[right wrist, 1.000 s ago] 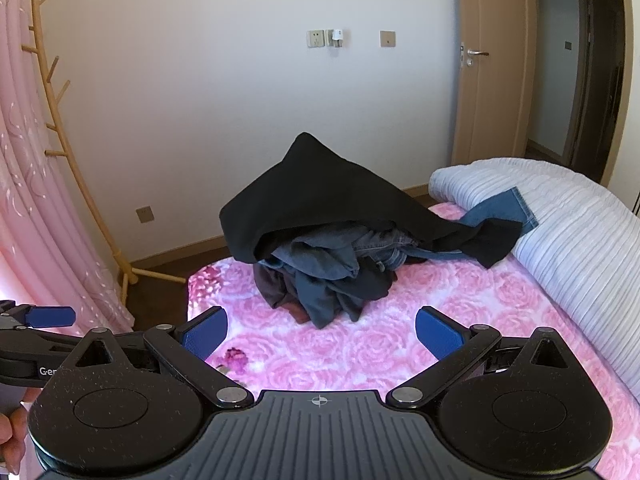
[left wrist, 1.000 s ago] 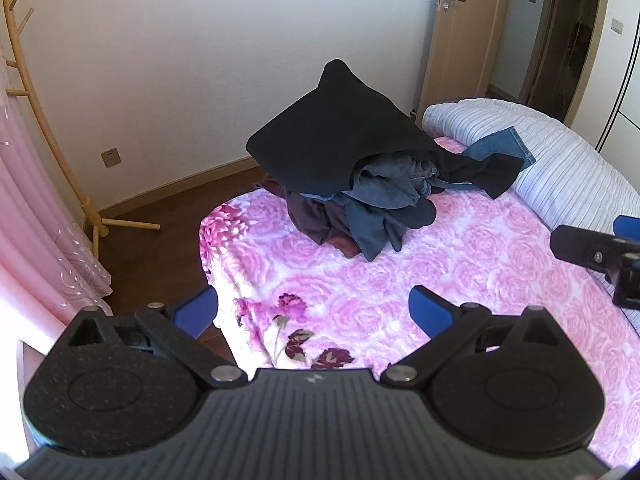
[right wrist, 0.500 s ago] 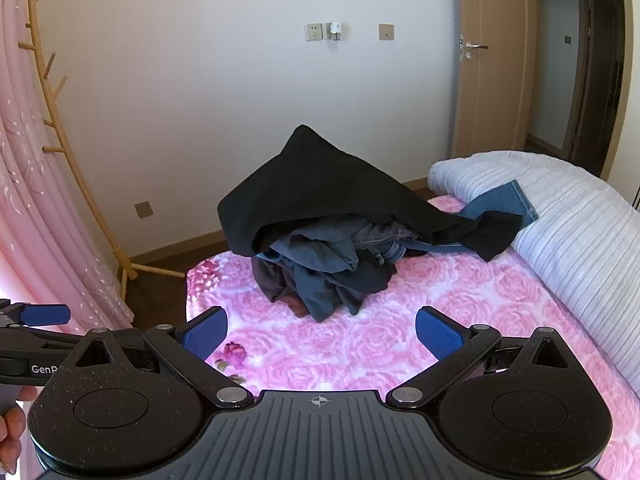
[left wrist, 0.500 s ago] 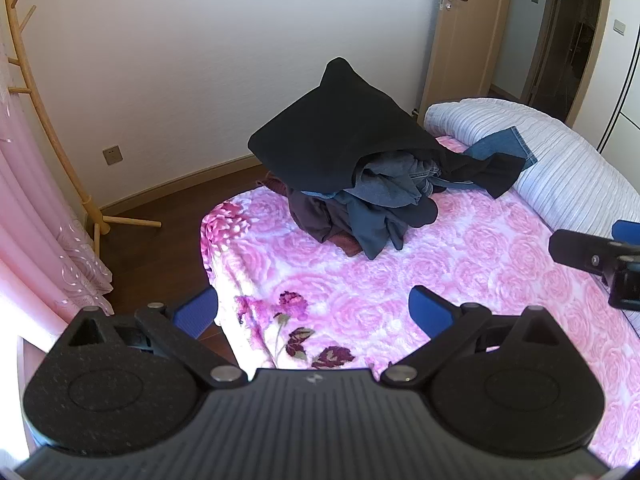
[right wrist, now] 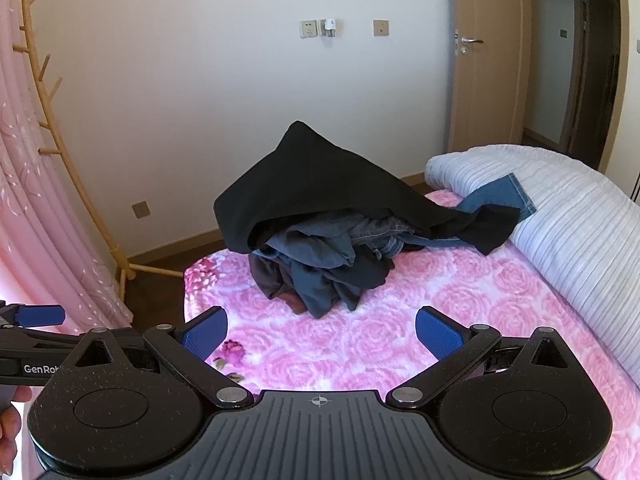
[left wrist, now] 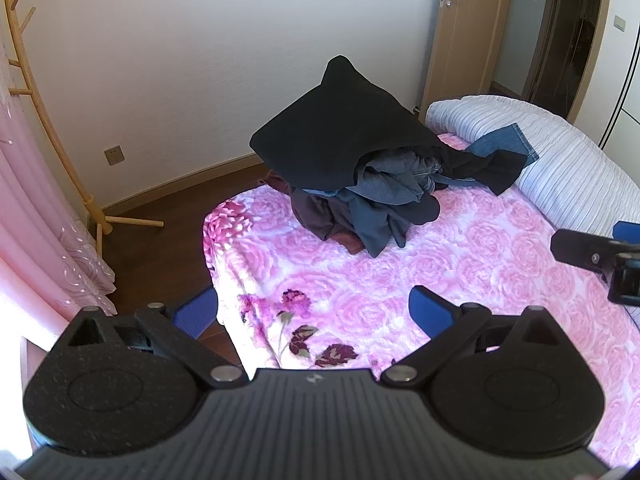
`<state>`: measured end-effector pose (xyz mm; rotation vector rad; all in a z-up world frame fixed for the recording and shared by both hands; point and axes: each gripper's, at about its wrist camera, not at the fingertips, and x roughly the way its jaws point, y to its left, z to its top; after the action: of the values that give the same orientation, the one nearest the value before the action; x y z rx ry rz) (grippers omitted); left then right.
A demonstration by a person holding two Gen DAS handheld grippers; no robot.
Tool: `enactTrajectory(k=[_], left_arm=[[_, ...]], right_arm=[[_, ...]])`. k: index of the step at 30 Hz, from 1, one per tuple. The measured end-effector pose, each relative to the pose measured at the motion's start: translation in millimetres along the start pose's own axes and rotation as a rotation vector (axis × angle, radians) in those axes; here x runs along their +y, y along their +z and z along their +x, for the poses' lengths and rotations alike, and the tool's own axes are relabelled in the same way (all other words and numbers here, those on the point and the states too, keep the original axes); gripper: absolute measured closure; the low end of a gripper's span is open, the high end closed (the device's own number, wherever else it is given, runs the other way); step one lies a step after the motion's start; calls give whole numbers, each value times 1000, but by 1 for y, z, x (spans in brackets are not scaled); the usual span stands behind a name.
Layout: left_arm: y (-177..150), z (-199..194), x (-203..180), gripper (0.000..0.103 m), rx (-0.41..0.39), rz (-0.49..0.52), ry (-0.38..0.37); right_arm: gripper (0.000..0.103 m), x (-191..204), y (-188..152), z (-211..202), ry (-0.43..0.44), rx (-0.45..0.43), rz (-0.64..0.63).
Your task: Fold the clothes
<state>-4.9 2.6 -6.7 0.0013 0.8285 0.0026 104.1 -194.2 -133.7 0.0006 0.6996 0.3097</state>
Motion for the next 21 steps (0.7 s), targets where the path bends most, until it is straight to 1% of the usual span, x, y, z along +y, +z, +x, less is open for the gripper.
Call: enactTrajectory(k=[21], left_arm=[[2,2,2,3,7,4,11]], right_arm=[[1,-2,3,1,10,8,10]])
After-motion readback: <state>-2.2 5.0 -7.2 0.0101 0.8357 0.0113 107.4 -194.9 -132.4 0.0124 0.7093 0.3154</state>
